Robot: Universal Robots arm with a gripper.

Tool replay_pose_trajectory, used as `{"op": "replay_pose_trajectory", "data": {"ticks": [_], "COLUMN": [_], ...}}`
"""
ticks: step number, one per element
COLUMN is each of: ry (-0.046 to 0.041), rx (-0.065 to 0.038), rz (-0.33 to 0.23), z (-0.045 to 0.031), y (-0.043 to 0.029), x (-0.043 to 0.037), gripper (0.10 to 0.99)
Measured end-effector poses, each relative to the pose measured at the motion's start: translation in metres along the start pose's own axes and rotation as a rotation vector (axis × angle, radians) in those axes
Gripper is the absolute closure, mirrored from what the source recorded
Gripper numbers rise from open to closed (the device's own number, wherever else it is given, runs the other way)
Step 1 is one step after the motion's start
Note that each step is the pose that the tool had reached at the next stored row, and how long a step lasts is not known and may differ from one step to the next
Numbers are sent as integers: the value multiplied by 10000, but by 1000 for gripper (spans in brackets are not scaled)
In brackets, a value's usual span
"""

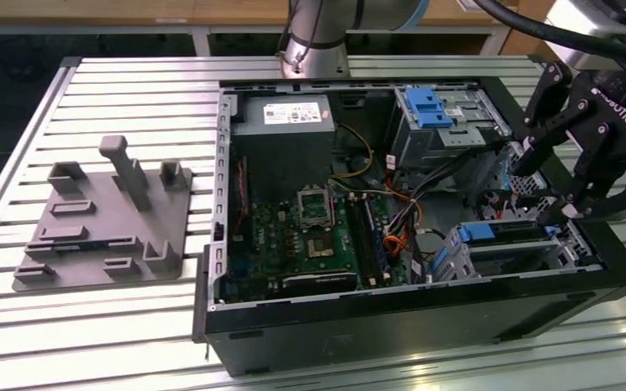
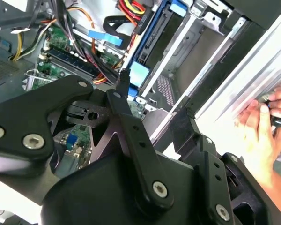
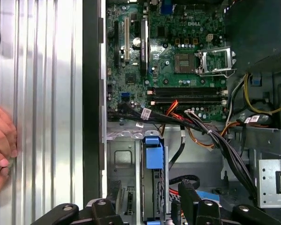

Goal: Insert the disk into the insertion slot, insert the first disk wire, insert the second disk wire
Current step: 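Insert the first disk wire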

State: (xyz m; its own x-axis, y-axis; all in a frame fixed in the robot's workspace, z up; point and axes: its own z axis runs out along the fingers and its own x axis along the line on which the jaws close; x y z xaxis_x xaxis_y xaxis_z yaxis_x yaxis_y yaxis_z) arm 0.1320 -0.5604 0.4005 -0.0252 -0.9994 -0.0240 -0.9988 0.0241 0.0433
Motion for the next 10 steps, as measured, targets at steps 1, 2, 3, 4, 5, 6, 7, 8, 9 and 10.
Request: {"op": "replay_pose_trajectory", "data": {"ticks": [1, 2, 3, 4, 5, 6, 7, 8, 9, 10], "ry": [95, 196, 299, 406, 523, 621, 699, 753, 794, 831], "rx": [5, 10, 15, 20, 25, 29, 31, 32, 33, 34], "rz": [21, 35, 44, 51, 55, 59, 62, 65, 66, 68], "z": [4, 7, 9, 12, 15, 18, 22, 27, 30, 35], "y": [-3, -5, -8, -10, -13, -16, -19, -24, -33, -44], "x": [-9, -20, -33, -48, -69, -95, -128, -167, -206, -245], "gripper": [471, 471, 471, 471, 471, 471, 471, 471, 471, 486]}}
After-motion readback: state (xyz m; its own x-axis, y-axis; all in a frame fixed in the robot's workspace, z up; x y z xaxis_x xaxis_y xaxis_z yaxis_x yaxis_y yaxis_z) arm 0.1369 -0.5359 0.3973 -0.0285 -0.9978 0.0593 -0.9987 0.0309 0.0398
